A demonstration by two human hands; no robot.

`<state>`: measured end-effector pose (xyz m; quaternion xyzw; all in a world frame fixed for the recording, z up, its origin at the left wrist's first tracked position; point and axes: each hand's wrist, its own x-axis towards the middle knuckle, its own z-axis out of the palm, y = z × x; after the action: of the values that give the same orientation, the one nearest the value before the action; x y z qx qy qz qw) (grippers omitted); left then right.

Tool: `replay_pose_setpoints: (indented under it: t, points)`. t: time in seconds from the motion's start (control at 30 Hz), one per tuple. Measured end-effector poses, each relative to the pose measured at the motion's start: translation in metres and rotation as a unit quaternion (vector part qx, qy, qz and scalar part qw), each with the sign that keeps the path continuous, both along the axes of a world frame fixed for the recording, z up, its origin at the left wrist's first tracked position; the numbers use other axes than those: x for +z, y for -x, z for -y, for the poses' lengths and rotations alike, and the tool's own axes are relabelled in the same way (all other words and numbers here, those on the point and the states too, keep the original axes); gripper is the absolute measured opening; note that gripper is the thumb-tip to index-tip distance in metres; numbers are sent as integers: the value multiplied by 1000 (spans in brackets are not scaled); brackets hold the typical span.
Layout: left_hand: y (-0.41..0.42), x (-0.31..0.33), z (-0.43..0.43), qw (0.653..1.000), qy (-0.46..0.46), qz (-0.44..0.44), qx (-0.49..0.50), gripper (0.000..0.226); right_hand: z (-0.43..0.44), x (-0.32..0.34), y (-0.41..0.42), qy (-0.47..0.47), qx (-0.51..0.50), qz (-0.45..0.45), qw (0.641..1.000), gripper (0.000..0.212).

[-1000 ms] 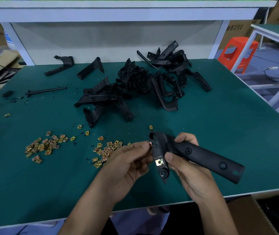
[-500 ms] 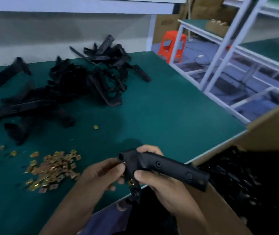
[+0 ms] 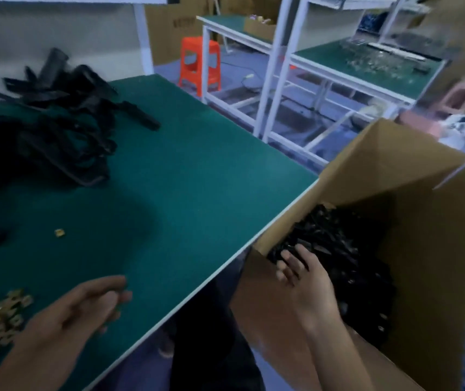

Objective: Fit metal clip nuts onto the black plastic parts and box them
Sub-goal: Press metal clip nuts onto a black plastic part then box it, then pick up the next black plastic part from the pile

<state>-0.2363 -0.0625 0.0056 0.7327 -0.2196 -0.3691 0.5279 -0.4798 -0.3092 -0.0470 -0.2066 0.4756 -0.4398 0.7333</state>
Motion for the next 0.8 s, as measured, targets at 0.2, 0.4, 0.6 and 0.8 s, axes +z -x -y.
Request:
replay_pose_setpoints:
  t: [0.2, 0.4, 0.6, 0.8]
  points:
    - [-10, 7, -34, 993, -2, 0, 116, 20, -51, 27, -125, 307, 292, -113, 899, 22]
    - [-17, 5, -75, 976, -25, -32, 214, 17, -82, 47, -272, 576, 518, -256, 578, 33]
    - [-10, 14, -114, 971, -32, -56, 232, 21, -84, 45, -341, 604, 555, -356, 448, 14]
    - [-11, 15, -123, 965, -53, -54, 251, 28, -102, 49, -346, 551, 683, -237, 416, 9]
